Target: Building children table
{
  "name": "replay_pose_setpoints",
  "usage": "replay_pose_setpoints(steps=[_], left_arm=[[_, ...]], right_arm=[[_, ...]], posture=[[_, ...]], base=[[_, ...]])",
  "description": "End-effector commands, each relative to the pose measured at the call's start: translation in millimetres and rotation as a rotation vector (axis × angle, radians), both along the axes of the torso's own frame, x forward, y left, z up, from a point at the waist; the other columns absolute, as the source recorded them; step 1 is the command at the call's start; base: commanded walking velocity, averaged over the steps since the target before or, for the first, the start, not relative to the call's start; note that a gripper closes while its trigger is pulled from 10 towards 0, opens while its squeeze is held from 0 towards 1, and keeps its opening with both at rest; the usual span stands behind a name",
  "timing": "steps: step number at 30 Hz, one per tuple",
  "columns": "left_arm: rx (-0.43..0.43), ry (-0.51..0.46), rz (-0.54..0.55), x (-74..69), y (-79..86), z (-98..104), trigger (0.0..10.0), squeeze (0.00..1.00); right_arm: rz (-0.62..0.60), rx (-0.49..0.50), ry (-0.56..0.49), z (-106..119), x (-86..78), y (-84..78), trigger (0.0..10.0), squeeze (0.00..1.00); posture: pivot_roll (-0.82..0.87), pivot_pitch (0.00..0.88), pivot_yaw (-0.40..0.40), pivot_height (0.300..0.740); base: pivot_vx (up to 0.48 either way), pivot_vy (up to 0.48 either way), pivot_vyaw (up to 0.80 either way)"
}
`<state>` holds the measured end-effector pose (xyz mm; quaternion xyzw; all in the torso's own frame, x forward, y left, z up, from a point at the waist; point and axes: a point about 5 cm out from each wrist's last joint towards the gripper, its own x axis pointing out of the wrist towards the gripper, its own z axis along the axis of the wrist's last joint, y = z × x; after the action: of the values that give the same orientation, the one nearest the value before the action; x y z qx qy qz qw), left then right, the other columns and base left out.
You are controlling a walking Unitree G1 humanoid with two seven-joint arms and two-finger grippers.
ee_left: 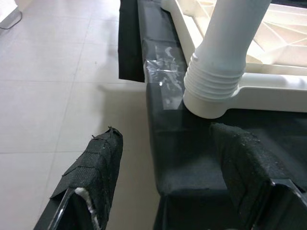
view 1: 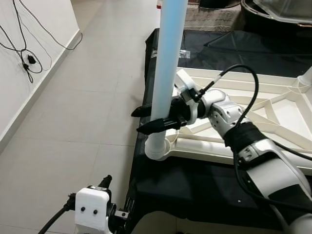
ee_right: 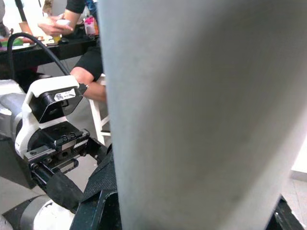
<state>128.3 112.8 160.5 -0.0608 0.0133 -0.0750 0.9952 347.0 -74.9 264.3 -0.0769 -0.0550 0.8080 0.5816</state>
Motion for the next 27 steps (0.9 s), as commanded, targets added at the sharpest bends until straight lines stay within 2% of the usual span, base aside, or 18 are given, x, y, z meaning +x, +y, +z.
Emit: replay_pose_setpoints(steps=[1,10,27], left_arm=[[0.01,0.029,-0.002,-2.7,-0.4,-4.7,10.0,0.0],[0.011,0.027,-0.005,-3.5,-0.9,-3.3,10.0,0.0],[0.013,0.03,-0.006,-3.0,-0.2,-4.7,10.0,0.0]], right_arm=[[-0.016,-0.053,0.025,-10.4,3.3,3.1,10.0,0.0],[-0.036,-0.035,0.017,5.4,8.2,-1.9,10.0,0.0],[-0.055,-0.049,-0.016,8.3,9.0,-12.6,10.0,0.0]], posture=[[0.1,0.246,-0.032,0.74],[0.1,0.254,-0.034,0.74],[0.1,0.25,-0.028,0.74]], base=[[0.0,0.0,0.0],[0.0,0.0,0.0],[0.0,0.0,0.0]])
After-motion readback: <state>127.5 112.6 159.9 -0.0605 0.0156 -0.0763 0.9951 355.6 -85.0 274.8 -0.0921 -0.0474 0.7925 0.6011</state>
